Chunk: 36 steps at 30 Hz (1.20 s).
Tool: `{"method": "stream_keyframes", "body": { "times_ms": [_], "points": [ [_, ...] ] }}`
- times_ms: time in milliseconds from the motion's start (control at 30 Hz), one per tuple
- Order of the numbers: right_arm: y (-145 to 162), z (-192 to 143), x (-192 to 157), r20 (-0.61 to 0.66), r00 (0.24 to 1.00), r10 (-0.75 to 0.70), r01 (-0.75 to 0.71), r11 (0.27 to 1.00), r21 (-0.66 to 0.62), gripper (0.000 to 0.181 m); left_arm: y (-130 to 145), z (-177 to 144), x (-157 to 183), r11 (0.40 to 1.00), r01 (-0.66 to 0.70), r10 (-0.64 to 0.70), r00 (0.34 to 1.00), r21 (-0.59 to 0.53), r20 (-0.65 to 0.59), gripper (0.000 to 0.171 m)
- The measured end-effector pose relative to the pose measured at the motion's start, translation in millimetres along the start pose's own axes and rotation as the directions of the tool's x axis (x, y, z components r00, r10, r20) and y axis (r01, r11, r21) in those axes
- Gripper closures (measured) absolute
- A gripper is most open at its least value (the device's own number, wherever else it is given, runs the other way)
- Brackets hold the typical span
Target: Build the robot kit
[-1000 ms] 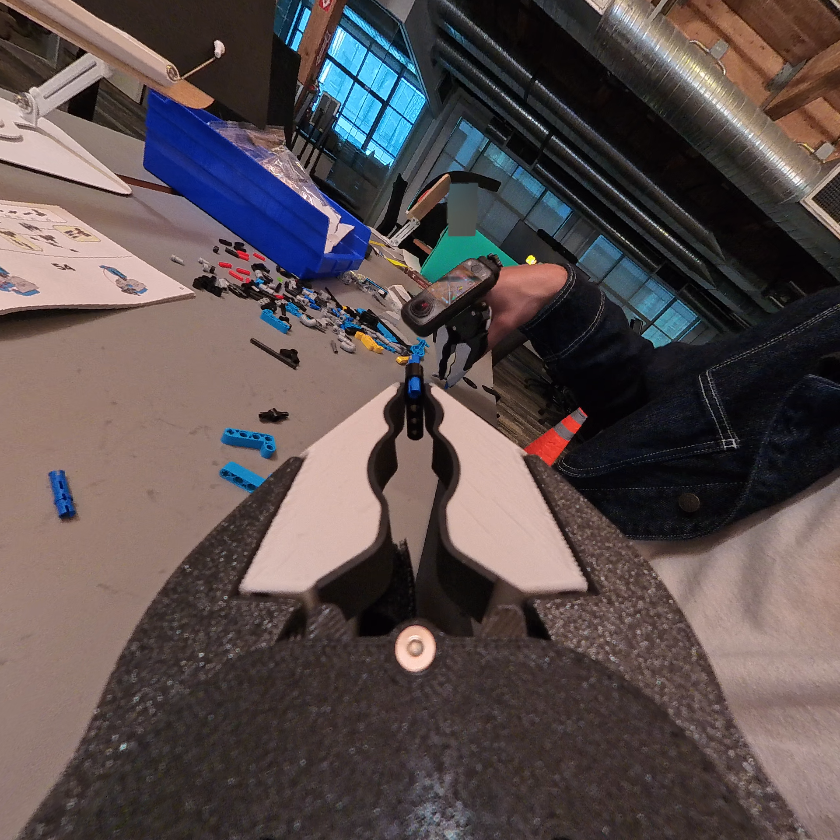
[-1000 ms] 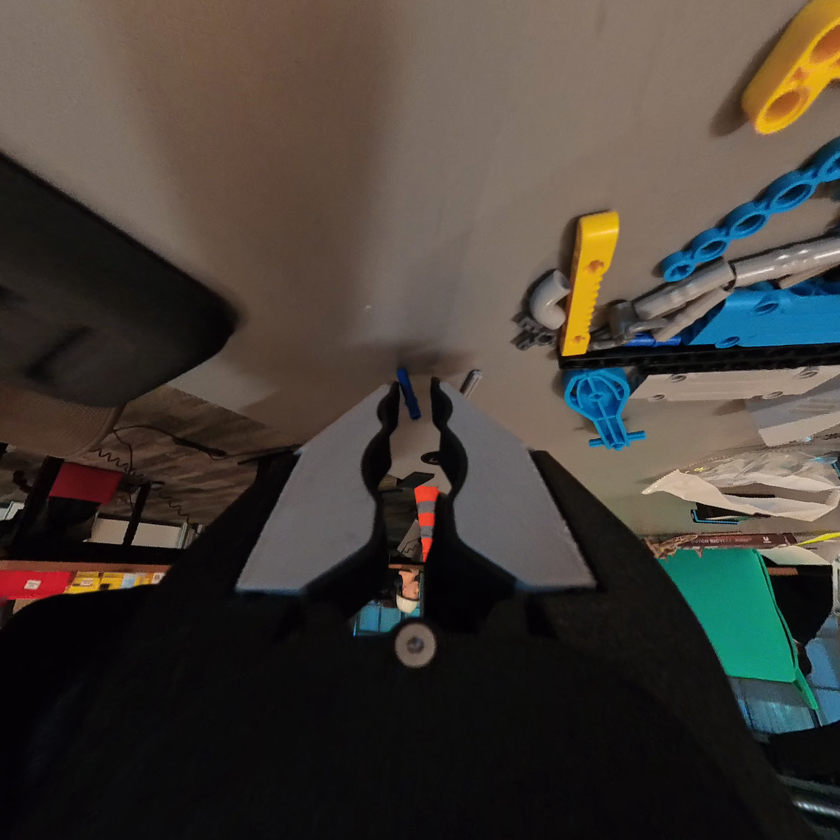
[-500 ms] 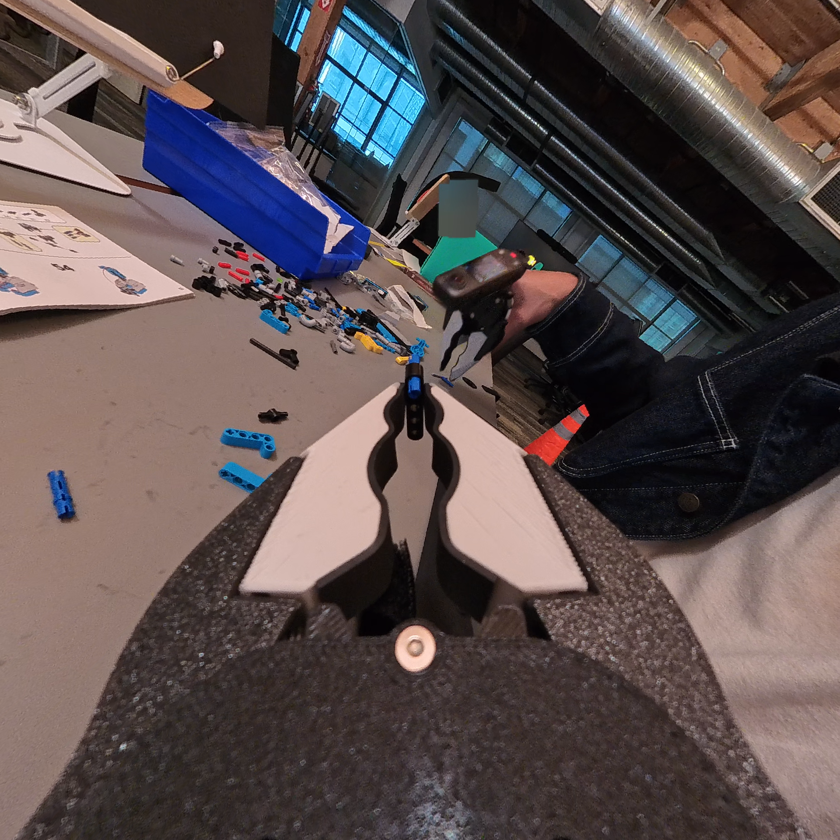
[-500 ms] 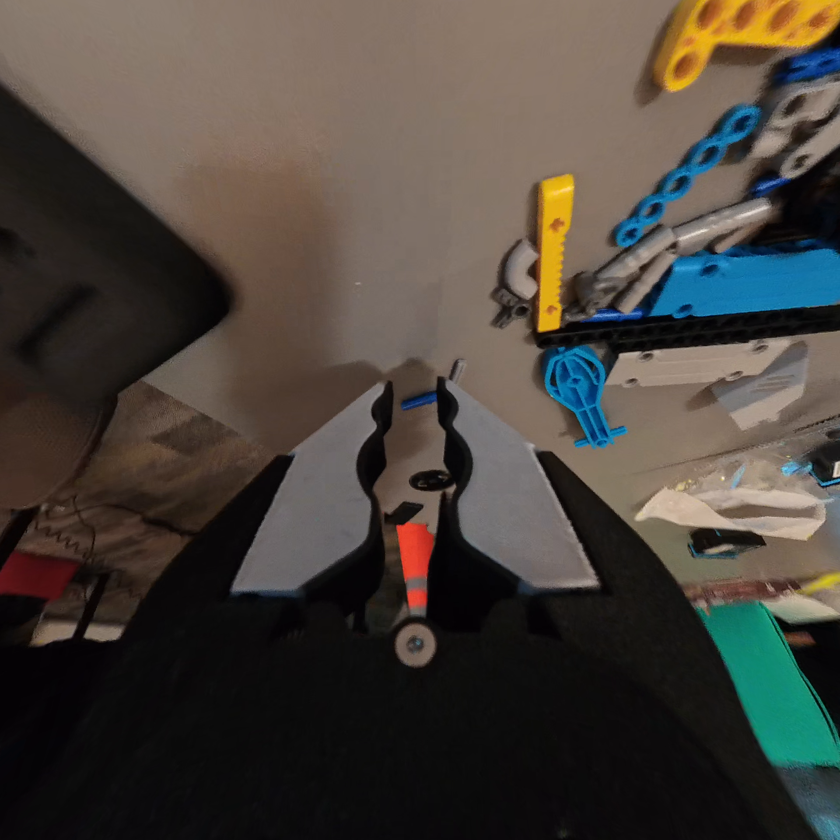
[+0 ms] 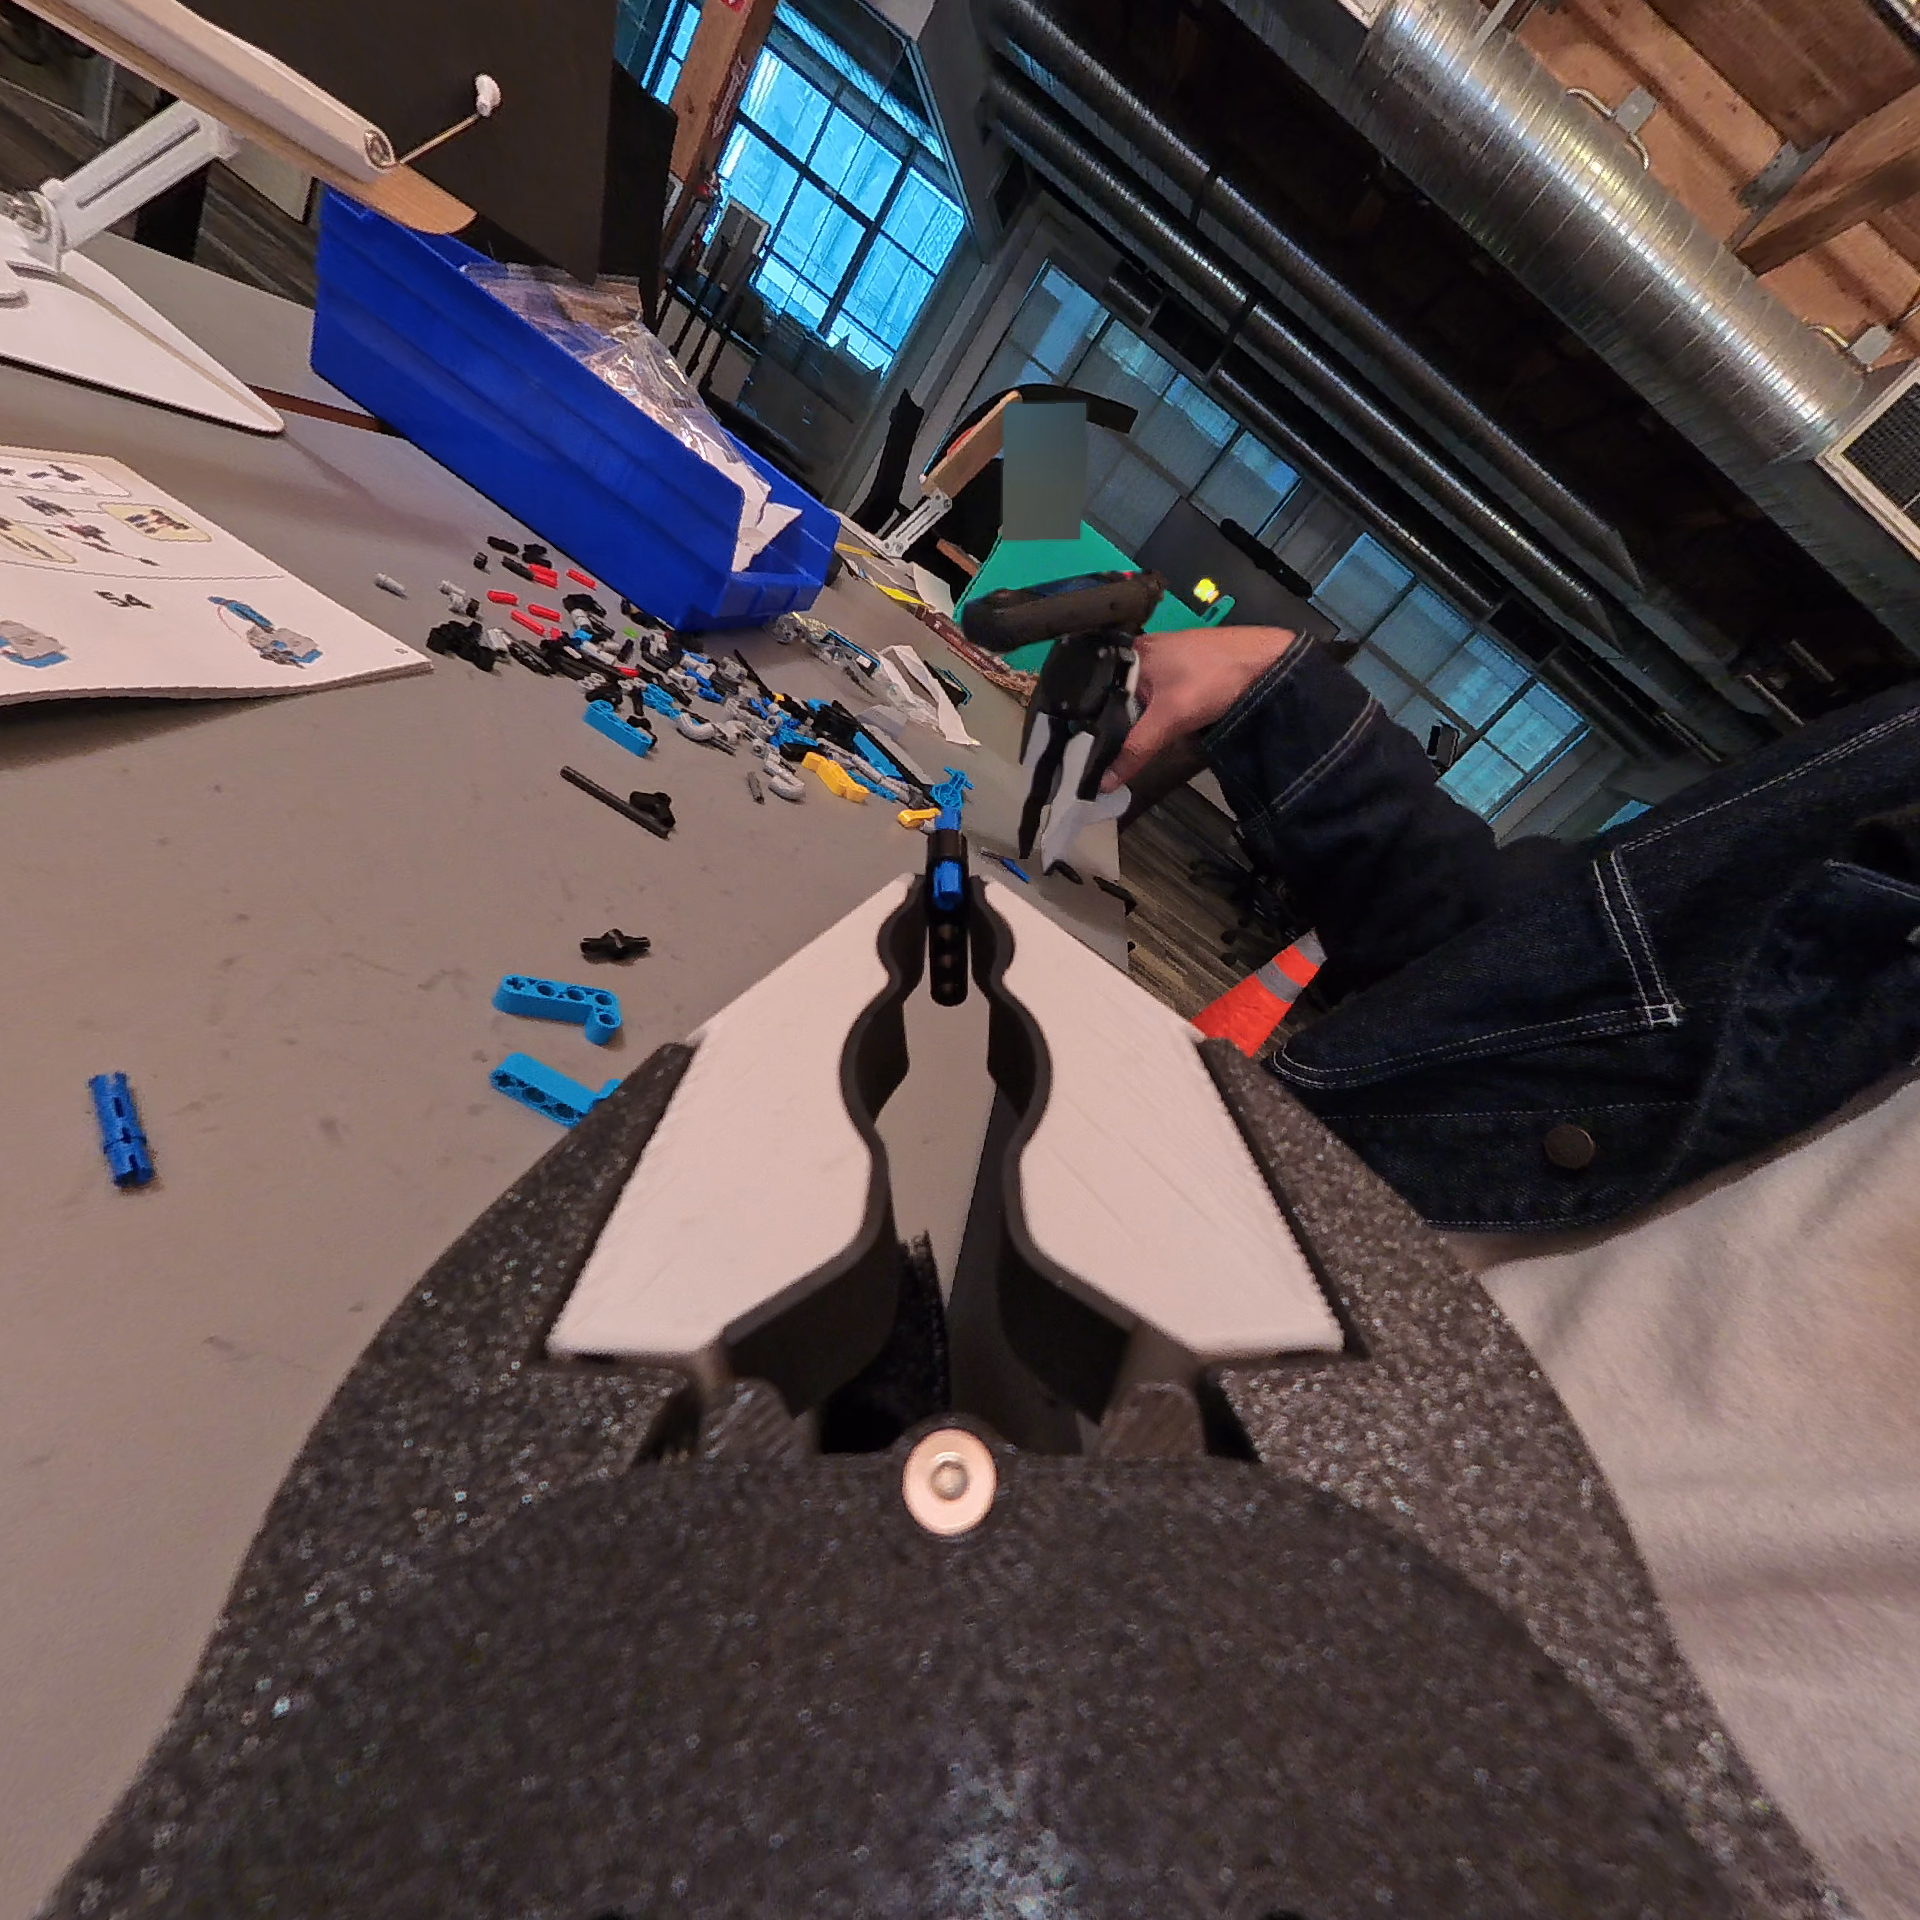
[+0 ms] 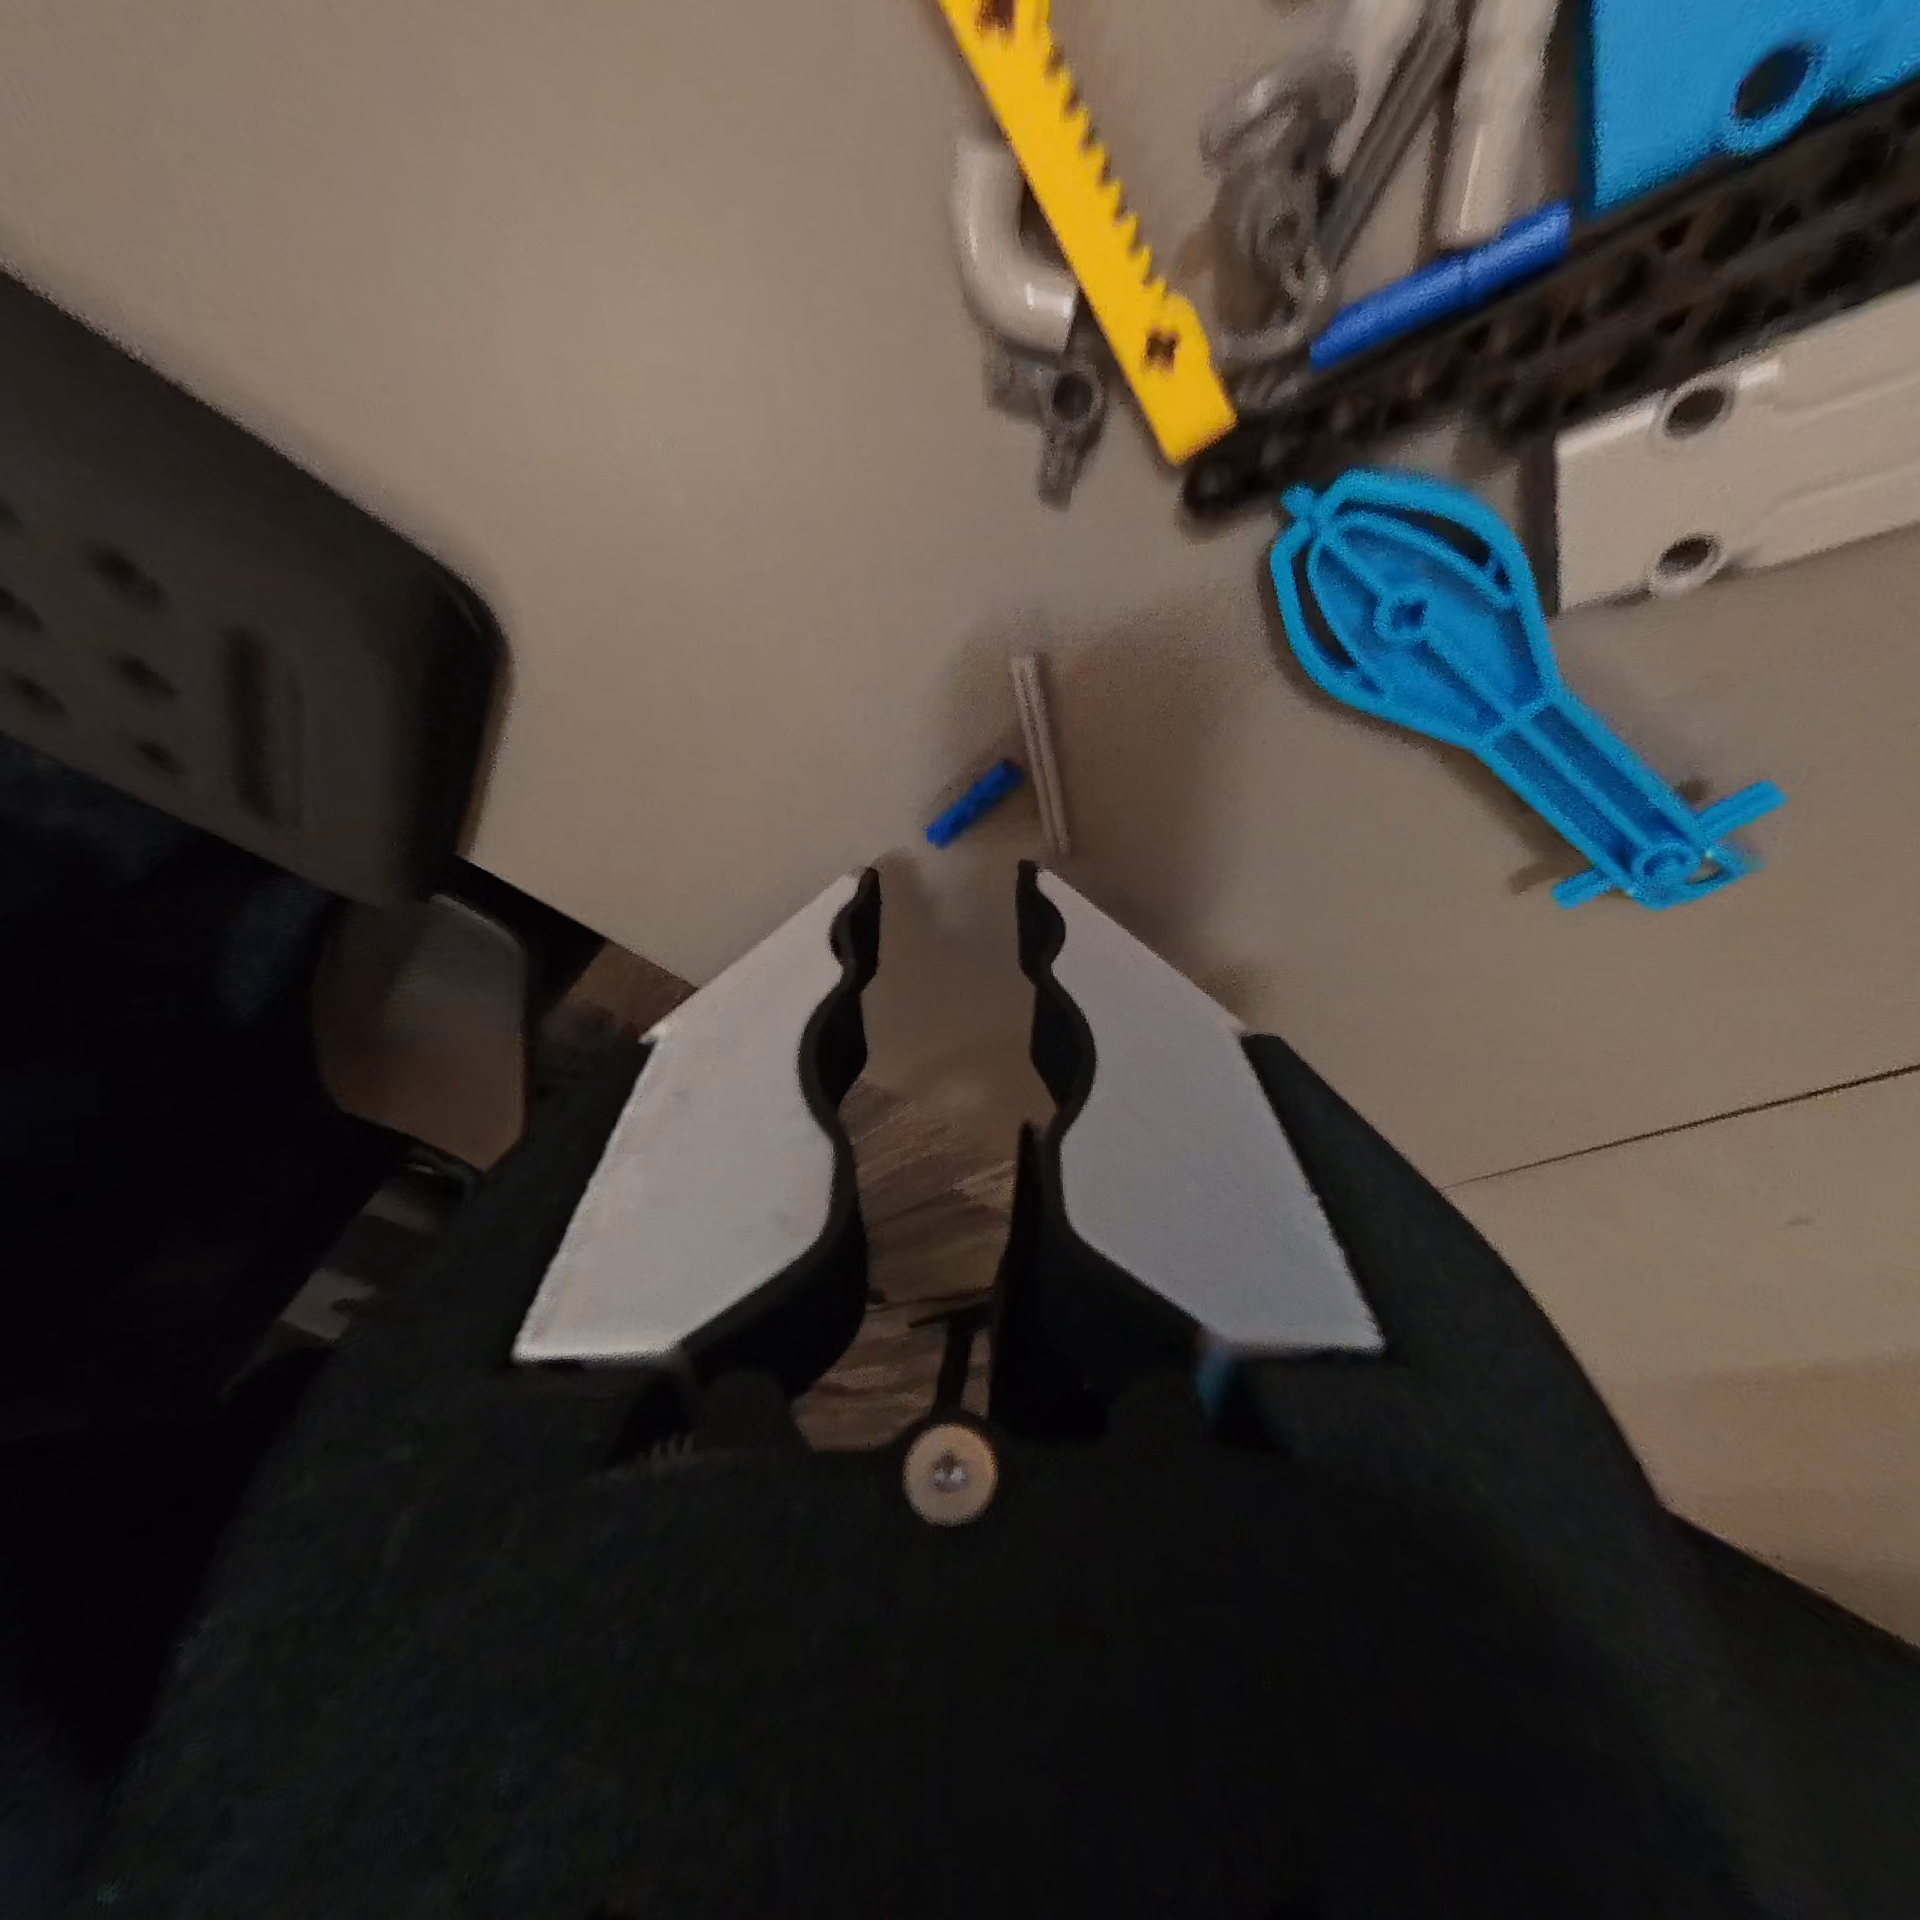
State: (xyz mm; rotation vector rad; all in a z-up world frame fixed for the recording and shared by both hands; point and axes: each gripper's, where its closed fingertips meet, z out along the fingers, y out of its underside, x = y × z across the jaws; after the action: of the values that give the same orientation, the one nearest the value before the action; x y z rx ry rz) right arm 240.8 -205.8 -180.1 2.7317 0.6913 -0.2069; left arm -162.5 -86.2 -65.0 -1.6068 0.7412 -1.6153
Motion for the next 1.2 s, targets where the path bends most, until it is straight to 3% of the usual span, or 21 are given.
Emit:
{"method": "stream_keyframes", "body": {
  "times_ms": [67,167,367,700,1200],
  "points": [
    [-4.5,-2.5,-7.8,0.042,0.998,0.049,-0.046,0.997,-0.066,0.152,0.1,0.0,0.4,1.0,-0.002,0.002,1.0,0.0,-0.001,0.165],
    [0.6,0.1,-2.0,0.0,0.992,0.129,-0.125,0.968,-0.217,0.15,-0.3,-0.5,0.7,1.0,-0.001,0.001,1.0,0.003,-0.003,0.165],
    [-7.0,1.8,2.9,-0.047,0.983,0.176,-0.182,0.934,-0.308,0.16,0.5,-0.2,2.4,1.0,-0.001,0.001,1.0,-0.002,-0.013,0.164],
    [-0.1,-3.3,7.1,-0.166,0.966,0.197,-0.246,0.899,-0.363,0.16,0.6,-0.3,3.2,1.0,0.001,-0.001,1.0,-0.001,-0.018,0.164],
    [-3.1,5.6,1.7,-0.095,0.973,0.208,-0.229,0.887,-0.4,0.163,0.4,-0.5,4.7,1.0,0.002,-0.002,1.0,0.0,-0.026,0.165]
  ]
}}
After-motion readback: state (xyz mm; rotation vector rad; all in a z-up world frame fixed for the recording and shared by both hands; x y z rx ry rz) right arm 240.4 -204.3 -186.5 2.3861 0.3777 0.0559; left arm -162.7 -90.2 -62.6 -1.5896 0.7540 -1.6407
